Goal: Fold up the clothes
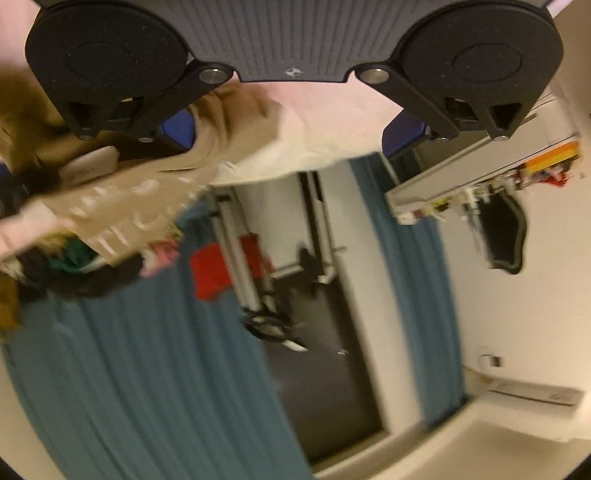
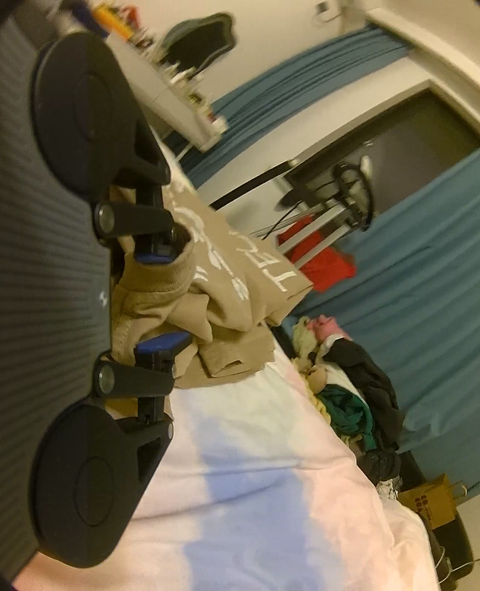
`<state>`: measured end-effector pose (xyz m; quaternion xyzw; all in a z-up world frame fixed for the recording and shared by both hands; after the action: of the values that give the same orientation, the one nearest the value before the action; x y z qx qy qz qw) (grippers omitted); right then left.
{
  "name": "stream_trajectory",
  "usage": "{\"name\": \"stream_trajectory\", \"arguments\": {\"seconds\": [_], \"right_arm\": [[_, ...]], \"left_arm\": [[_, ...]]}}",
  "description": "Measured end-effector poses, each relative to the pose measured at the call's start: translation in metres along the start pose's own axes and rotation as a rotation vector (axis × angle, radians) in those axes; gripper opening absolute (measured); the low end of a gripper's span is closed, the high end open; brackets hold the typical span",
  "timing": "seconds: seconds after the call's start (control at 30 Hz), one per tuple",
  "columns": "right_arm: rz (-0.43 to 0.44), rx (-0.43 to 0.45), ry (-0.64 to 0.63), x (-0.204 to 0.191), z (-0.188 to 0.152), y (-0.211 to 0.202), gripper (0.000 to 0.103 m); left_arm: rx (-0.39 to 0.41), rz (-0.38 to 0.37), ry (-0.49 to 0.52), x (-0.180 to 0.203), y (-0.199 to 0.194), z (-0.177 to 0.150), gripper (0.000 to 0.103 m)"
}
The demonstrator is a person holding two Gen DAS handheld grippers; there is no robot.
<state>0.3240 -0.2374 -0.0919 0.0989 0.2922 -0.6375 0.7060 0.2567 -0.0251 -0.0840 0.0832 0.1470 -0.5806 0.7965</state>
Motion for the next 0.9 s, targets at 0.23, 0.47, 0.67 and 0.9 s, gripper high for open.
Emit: {"name": "stream_trajectory", "arguments": {"seconds": [0.23, 0.47, 0.67, 0.9], "right_arm": [[-0.059, -0.113, -0.223, -0.030, 0.019, 0.012, 0.041], [-0.047, -0.210, -0.264, -0.040, 0.038, 0.017, 0.041], [0.013, -0.231, -0.281, -0.048, 0.043, 0.020, 0.041], [-0.070, -0.193, -0.206, -0.020, 0.007, 0.020, 0.042]], "left_arm": [[-0.073, -0.037, -0.035, -0.008, 0.013, -0.014, 0.103], [-0.138, -0.069, -0.130, -0.033, 0.019, -0.016, 0.103], [-0.185, -0.093, -0.137, -0.040, 0.027, -0.019, 0.103], [-0.308, -0.108, -0.228, -0.041, 0.032, -0.046, 0.103]]}}
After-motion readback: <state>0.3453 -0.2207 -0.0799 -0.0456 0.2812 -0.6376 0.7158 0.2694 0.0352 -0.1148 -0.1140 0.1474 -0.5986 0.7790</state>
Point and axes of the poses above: each gripper's, at about its wrist camera, not at the fingertips, and y roughly the way its jaws point, x to its right, z to its top, the point moved 3 cm from there along y, roughly the way its jaws point, and after that the axes turned 6 degrees about x, right-handed, at the moved point
